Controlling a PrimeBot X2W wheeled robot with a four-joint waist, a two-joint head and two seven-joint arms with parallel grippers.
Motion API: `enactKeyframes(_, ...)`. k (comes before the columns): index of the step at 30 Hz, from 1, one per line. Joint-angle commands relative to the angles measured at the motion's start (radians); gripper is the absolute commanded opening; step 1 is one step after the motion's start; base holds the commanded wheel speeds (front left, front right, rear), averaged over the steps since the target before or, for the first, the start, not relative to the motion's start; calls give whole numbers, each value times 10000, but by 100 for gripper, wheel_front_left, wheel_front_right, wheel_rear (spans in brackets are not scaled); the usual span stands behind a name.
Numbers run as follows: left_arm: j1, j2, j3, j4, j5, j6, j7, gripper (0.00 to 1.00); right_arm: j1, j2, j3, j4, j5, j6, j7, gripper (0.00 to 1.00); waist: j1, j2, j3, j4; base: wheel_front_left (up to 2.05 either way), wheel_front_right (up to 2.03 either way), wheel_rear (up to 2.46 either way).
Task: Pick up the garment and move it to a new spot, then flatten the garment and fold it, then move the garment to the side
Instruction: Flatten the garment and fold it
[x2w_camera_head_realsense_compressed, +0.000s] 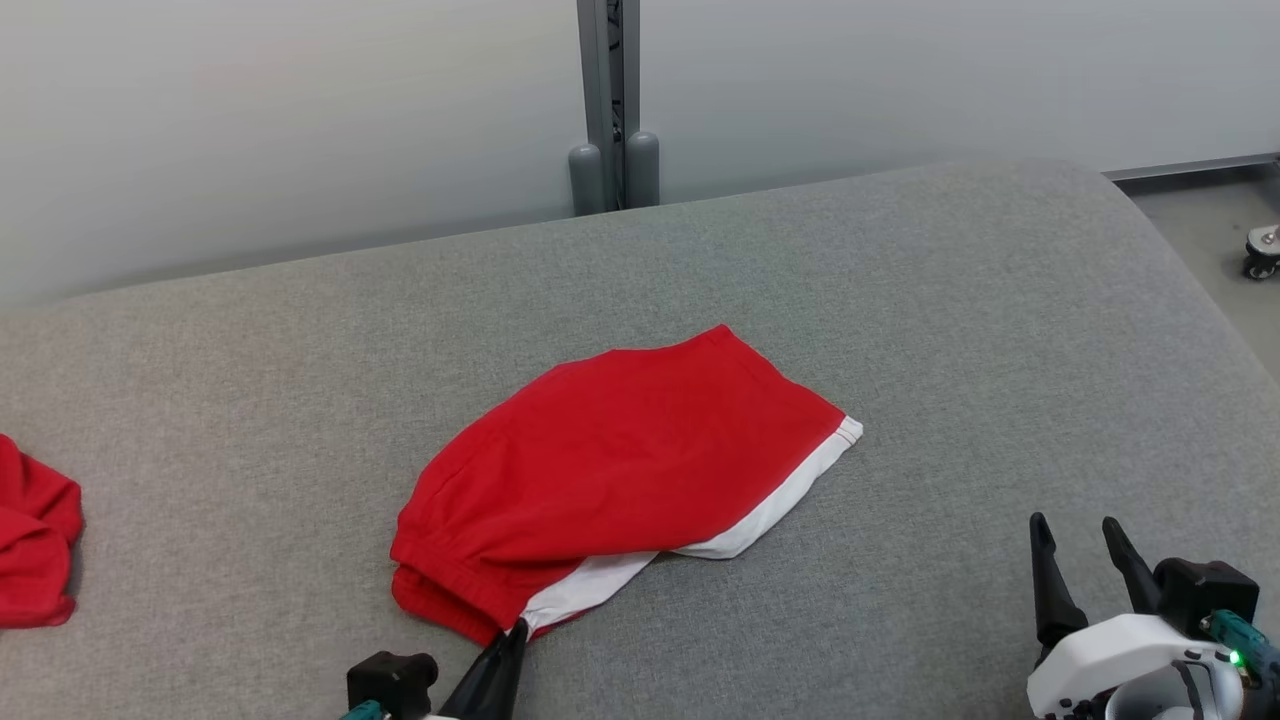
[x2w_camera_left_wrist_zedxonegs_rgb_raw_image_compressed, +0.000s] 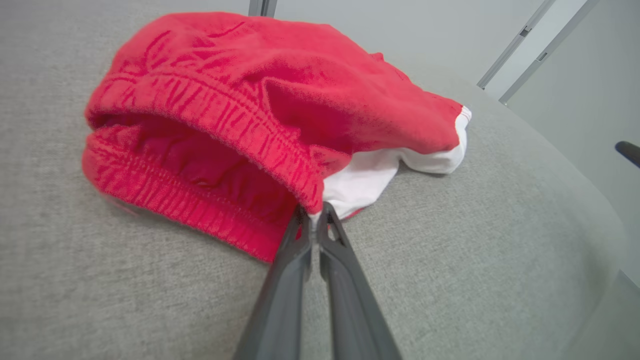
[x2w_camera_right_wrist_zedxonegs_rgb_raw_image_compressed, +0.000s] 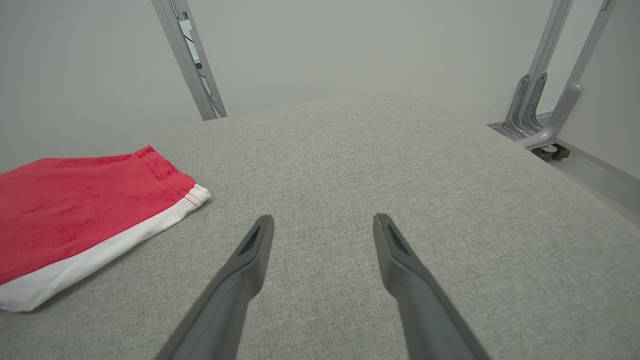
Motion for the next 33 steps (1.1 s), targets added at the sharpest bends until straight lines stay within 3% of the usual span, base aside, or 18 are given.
enactKeyframes(1,-49,68,128,-24,11,41,-5,0,98,-51,-16,9,2,-1,-2,100,0,0,-78,15,0,0,0)
enactKeyframes(12,745,106,2034,-204,1365,-4,-5,0,513,-54,253,95,491,-3,-3,100,0,0,-761,625,0,0,0)
enactKeyframes(20,903,238,3446,-321,2353,209,-5,1,628,-54,530,-87,719,-3,-2,100,0,0,-892,565,0,0,0)
enactKeyframes(21,896,271,3558,-345,2529,264,-5,23,635,-54,577,-133,729,-1,-2,100,0,0,-896,538,0,0,0)
enactKeyframes(22,900,269,3671,-360,2656,297,-5,67,644,-54,636,-201,729,-1,-2,100,0,0,-902,513,0,0,0)
enactKeyframes(23,915,257,3776,-371,2782,381,-5,100,662,-54,738,-297,688,-1,-2,100,0,0,-917,489,0,0,0)
enactKeyframes(33,1640,131,4570,-1978,4030,1495,-3,100,1263,-52,1216,-1939,120,-1,-3,100,0,0,-1210,526,0,0,0)
